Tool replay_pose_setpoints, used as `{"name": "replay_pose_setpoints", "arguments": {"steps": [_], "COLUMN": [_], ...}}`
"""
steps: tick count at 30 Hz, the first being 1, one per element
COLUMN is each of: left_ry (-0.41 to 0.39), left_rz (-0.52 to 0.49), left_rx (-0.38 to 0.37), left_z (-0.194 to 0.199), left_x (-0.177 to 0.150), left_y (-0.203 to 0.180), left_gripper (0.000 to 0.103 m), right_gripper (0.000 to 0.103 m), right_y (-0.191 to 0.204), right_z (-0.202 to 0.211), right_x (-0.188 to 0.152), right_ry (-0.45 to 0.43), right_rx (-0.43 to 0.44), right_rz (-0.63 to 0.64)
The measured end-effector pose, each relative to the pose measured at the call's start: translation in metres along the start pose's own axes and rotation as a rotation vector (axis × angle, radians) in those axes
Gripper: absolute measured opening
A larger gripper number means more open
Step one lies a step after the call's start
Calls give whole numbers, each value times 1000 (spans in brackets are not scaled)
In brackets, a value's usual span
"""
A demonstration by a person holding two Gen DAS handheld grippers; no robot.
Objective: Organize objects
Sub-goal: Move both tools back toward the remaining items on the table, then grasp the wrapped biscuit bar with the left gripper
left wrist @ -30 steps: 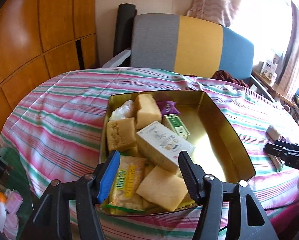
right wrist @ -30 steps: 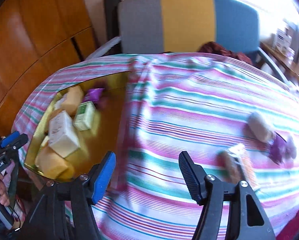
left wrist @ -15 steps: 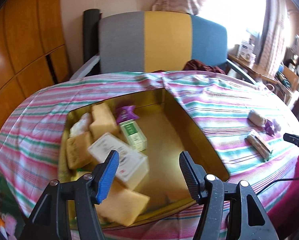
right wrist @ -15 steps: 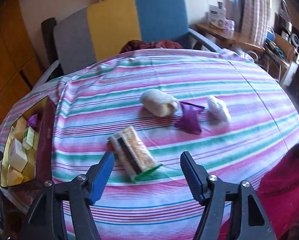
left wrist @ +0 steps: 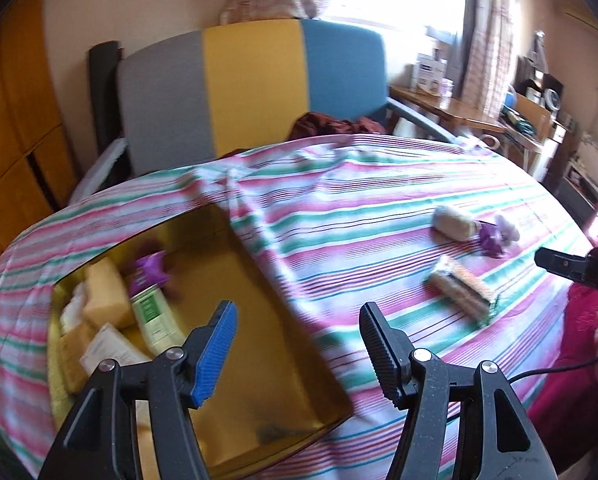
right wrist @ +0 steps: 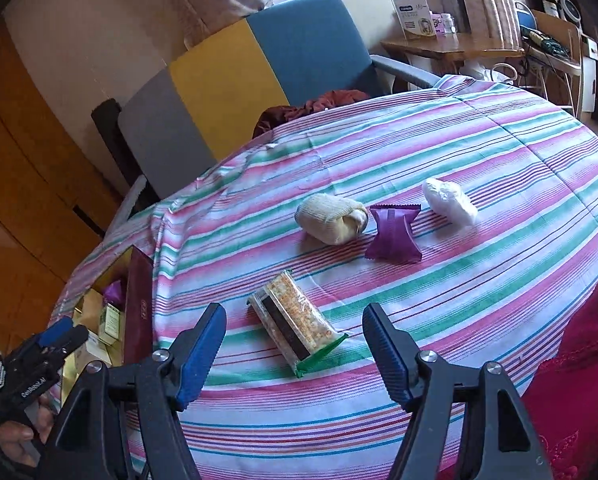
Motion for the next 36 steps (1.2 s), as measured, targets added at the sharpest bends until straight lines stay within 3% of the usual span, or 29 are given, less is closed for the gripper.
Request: {"name": "replay_pose_setpoints", "arguments": {"steps": [9,14,19,25,29,35,36], "left_ry": [109,272,345,368,328,261,250], "left_rz": [-56,33,126,170,81,-25,-37], "left_rx": [-171,-274,-290,-263,-227,-275,-278], "left_z": [-67,-123,-161,-190,-194,-174,-170], "left_x": [27,22,16,19,19,3,0], "left_y": [-61,-89,-107,-124,-140,-126,-120], "left_gripper": [64,64,64,70,72,64,58], "right_gripper": [72,72,72,72,72,72,72], "right_y": [-31,-40,-42,-43,-47,-50,-50], "right_z": [4,9,7,5,3,0,0], "right_x": [5,5,6,6,6,6,6], "right_ry": [-38,-75,-66,-56,-48,-24,-20], "right_rx": [53,55,81,93,100,105,103], "right_rz": [-165,-224,-233,-239,-260,-275,-276]}}
Point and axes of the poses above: each gripper's, at about its wrist camera, not at the fingertips, and z roughly against the way its jaws point, y to its left, x to its top, the point moved 1 cm from there along -z, roughly the way its jaws point, and after that the axes turned 12 degrees about -x, right-handed, at the moved point
